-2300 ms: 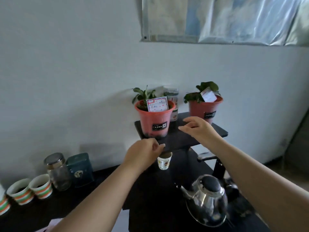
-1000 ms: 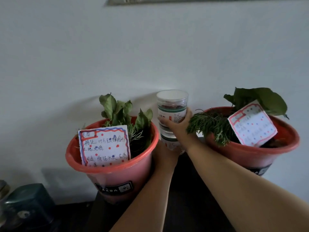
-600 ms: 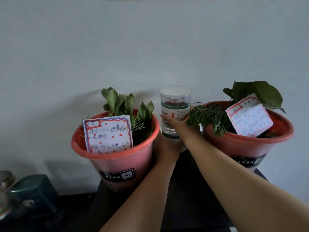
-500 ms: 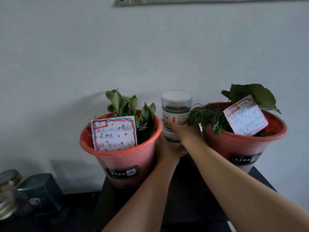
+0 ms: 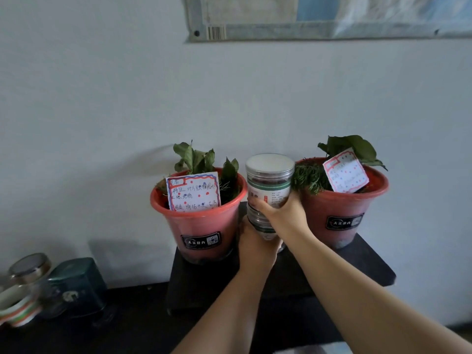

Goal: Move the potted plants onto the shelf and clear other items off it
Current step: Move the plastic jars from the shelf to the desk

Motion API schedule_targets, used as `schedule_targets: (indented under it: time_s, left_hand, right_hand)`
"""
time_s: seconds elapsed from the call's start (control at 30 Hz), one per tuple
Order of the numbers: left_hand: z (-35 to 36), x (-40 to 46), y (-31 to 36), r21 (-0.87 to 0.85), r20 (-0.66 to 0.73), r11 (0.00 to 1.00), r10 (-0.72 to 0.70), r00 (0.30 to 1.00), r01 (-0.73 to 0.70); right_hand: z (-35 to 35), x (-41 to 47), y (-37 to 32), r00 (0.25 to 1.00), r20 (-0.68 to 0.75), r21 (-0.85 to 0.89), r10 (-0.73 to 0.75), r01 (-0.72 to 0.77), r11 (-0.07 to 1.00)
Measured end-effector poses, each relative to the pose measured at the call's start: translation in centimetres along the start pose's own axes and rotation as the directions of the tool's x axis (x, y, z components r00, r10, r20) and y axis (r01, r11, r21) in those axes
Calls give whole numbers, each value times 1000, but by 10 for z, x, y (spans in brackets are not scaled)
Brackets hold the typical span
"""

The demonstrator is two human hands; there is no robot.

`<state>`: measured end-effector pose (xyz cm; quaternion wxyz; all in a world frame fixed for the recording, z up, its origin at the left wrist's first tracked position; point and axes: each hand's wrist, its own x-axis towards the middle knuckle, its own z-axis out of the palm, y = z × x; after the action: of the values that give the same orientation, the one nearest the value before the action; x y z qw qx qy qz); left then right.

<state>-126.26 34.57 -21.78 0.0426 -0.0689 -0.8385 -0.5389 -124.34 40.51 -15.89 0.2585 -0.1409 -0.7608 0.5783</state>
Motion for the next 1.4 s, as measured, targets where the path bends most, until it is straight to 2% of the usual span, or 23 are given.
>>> schedule_targets:
  time_s: [0.17, 0.43, 0.53, 0.6, 0.67, 0.87, 1.07, 1.23, 1.4]
  left_hand:
    - [-5, -28, 0, -81, 24, 994, -70, 997, 72]
    - [-28, -65, -3, -12, 10, 999, 43, 999, -43]
    - [-39, -75, -5, -21, 58, 998, 55, 997, -54]
    - [-49, -76, -3, -34, 84, 997, 78, 993, -75]
    - [-57, -74, -1, -41, 86, 994, 100, 991, -97]
    - [-62, -71, 10, -52, 81, 989, 142, 986, -139]
    - [-63, -63, 16, 2, 91, 996, 83, 992, -84]
    - [-80, -73, 22, 50, 82, 991, 121, 989, -126]
    - [-121, -89, 19, 68, 101, 987, 138, 985, -145]
  right_hand:
    - [-7, -19, 2, 1000, 3, 32, 14, -14, 999]
    - [-21, -55, -9, 995, 104, 3, 7, -7, 1000]
    - [-36, -71, -18, 996, 43, -13, -73, 74, 997]
    - [-49, -80, -32, 981, -13, -98, -192, 190, 977]
    - [-57, -80, -47, 963, 15, -192, -268, 266, 945]
    - [-47, -54, -80, 963, 244, -411, -114, 209, 887]
    - [-43, -50, -90, 956, 292, -547, -24, 188, 816]
    - [-42, -59, -103, 950, 309, -597, -49, 233, 768]
    - [-34, -87, -127, 938, 342, -576, -60, 260, 775]
